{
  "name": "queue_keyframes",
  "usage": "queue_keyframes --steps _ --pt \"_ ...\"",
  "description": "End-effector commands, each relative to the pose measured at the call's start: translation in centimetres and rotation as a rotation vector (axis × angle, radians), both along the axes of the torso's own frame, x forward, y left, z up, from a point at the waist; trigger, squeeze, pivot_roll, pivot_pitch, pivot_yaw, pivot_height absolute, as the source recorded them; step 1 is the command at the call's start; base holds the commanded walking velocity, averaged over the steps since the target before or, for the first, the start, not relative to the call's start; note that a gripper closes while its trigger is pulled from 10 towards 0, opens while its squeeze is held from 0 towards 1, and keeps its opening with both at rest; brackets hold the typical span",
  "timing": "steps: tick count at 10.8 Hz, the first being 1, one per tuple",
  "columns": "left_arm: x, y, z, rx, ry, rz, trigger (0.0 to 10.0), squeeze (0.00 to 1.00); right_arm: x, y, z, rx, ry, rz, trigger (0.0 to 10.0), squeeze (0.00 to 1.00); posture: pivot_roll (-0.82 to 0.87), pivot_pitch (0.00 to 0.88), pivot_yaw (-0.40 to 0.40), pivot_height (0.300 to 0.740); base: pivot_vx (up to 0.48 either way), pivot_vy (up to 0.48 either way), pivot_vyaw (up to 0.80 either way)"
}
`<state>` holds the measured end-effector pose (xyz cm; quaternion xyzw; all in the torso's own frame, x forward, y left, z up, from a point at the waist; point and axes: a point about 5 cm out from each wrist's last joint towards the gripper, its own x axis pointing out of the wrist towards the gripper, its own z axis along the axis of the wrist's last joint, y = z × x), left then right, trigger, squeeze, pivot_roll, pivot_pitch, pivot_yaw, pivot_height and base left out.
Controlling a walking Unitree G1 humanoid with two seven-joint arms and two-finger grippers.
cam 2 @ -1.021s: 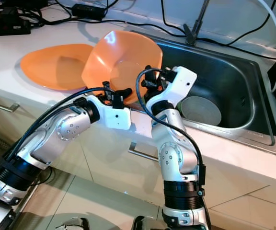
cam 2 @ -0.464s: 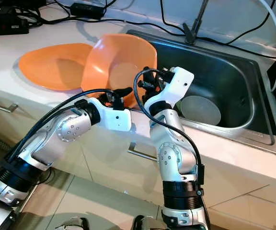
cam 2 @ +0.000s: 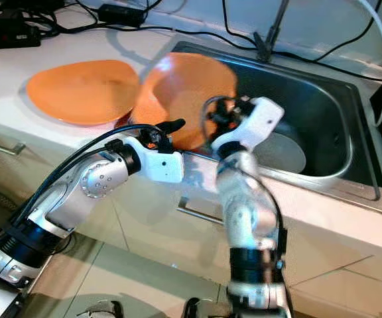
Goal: Kitchen organization
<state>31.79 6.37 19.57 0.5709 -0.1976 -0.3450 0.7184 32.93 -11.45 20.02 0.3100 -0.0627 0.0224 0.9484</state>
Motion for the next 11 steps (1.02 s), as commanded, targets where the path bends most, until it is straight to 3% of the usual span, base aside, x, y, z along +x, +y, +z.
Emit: queue_keyframes --steps 1,3,6,7,8,9,10,11 --pt "-0.1 0.0 0.9 -0.03 -0.031 -0.005 10.0 0.0 0.2 -0.9 0.6 0.037 -0.022 -0.051 0.0 0.0 0.02 0.106 -0.08 0.74 0.0 0.0 0.0" --pt "-0.2 0.1 0.7 -0.05 -0.014 0.003 10.0 0.0 0.7 -1.8 0.9 0.051 -0.022 -0.104 0.0 0.0 0.02 0.106 -0.081 0.74 0.0 0.0 0.0" --pt "-0.2 0.9 -0.4 -0.279 0.171 0.087 10.0 0.0 2.1 -3.7 1.2 0.039 -0.014 -0.212 0.0 0.0 0.02 0.105 -0.081 0.74 0.0 0.0 0.0" --pt "-0.5 1.4 -0.9 -0.39 0.251 0.136 10.0 0.0 2.8 -4.9 1.0 0.022 0.008 -0.272 0.0 0.0 0.03 0.103 -0.084 0.74 0.0 0.0 0.0" --pt "-0.6 1.6 -1.1 -0.427 0.278 0.152 10.0 0.0 3.1 -5.1 1.0 0.008 0.009 -0.279 0.0 0.0 0.03 0.103 -0.084 0.74 0.0 0.0 0.0" --pt "-0.7 1.9 -1.2 -0.477 0.313 0.175 10.0 0.0 3.7 -5.1 1.1 -0.03 0.011 -0.282 10.0 0.0 0.03 0.103 -0.084 0.74 0.0 0.0 0.0" --pt "-0.9 2.3 -1.4 -0.562 0.374 0.219 10.0 0.0 4.3 -5.2 1.2 -0.09 0.015 -0.294 10.0 0.0 0.04 0.105 -0.095 0.74 0.0 0.0 0.0" --pt "-0.9 2.5 -1.5 -0.592 0.402 0.236 10.0 0.0 4.5 -5.1 1.3 -0.113 0.01 -0.292 10.0 0.0 0.04 0.105 -0.095 0.74 0.0 0.0 0.0"
